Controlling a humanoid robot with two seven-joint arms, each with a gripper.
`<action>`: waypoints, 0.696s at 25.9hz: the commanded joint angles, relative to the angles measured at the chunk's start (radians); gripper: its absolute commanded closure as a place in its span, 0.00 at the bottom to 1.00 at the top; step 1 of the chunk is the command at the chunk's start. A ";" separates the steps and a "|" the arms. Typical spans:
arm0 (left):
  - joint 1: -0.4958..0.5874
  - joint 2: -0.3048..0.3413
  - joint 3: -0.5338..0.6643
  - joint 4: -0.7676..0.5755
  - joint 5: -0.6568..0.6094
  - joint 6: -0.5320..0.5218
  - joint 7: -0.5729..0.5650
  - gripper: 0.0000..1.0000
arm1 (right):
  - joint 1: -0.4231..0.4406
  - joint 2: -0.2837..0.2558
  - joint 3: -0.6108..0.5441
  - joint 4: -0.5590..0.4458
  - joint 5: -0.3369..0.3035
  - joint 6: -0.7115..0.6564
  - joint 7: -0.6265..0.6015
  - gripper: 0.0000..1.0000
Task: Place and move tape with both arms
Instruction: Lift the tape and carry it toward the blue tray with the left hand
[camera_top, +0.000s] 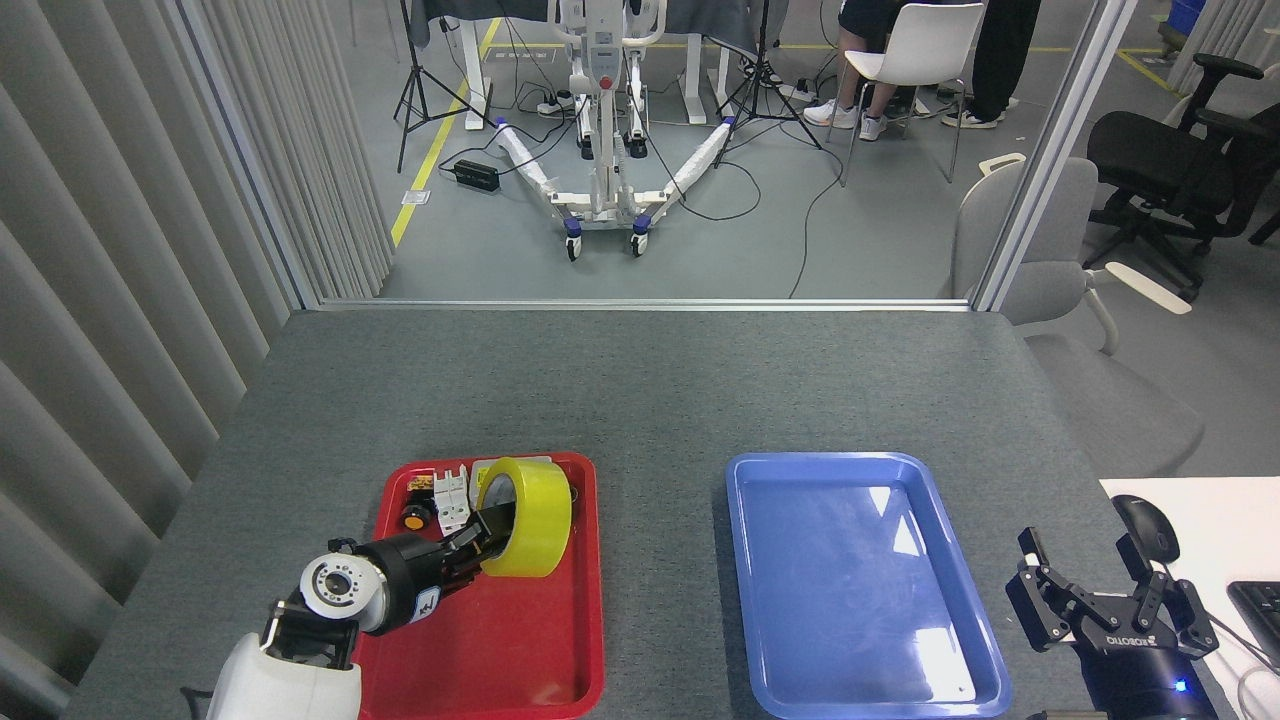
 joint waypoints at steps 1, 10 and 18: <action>0.033 -0.005 0.013 -0.060 0.306 -0.034 -0.002 1.00 | -0.012 -0.003 0.002 0.000 0.000 -0.001 -0.001 0.00; 0.151 -0.065 -0.097 -0.018 0.510 -0.411 -0.131 1.00 | -0.046 0.008 -0.010 0.005 -0.044 -0.161 0.005 0.00; 0.208 -0.079 -0.162 0.052 0.510 -0.643 -0.278 1.00 | -0.034 0.019 0.049 -0.002 -0.354 -0.449 0.067 0.00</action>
